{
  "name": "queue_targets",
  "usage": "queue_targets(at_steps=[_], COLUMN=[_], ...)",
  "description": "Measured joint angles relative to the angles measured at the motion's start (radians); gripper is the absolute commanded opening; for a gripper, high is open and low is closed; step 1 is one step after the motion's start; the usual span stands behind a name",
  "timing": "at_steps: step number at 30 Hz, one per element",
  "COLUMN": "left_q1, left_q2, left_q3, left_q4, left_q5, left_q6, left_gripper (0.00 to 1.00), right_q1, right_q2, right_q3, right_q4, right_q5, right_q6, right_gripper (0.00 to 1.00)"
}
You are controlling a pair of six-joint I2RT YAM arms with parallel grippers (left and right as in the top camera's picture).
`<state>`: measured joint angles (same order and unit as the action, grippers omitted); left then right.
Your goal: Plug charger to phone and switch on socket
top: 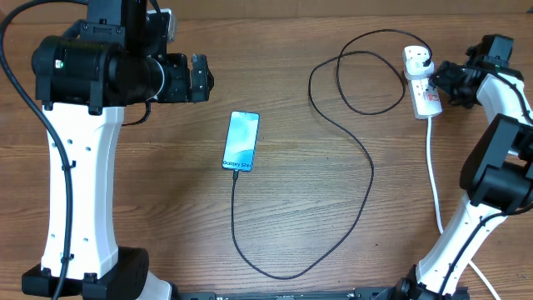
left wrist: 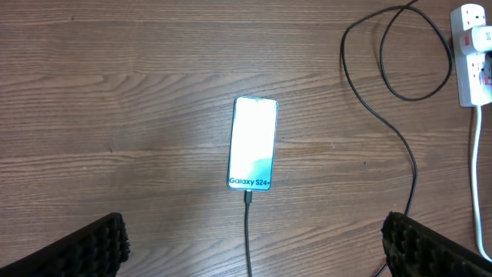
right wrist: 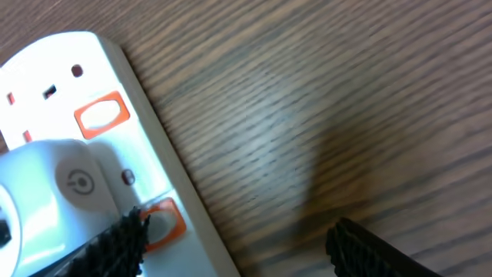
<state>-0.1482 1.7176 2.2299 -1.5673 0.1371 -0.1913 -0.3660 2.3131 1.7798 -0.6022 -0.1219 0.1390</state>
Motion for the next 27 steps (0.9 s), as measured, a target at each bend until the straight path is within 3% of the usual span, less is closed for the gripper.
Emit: queue_targets(at_steps=[16,27], left_q1=[0.0,0.0], left_q2=[0.0,0.0], left_q3=[0.0,0.0], left_q4=[0.0,0.0], left_q5=[0.0,0.0], left_q6=[0.0,0.0], left_gripper=[1.0,1.0], right_q1=[0.001,0.015], right_q2=[0.012,0.03], right_q3=[0.021,0.149], right_q4=[-0.02,-0.232], right_q5=[0.013,0.085], right_q6=[0.003,0.003], right_gripper=[0.76,0.76])
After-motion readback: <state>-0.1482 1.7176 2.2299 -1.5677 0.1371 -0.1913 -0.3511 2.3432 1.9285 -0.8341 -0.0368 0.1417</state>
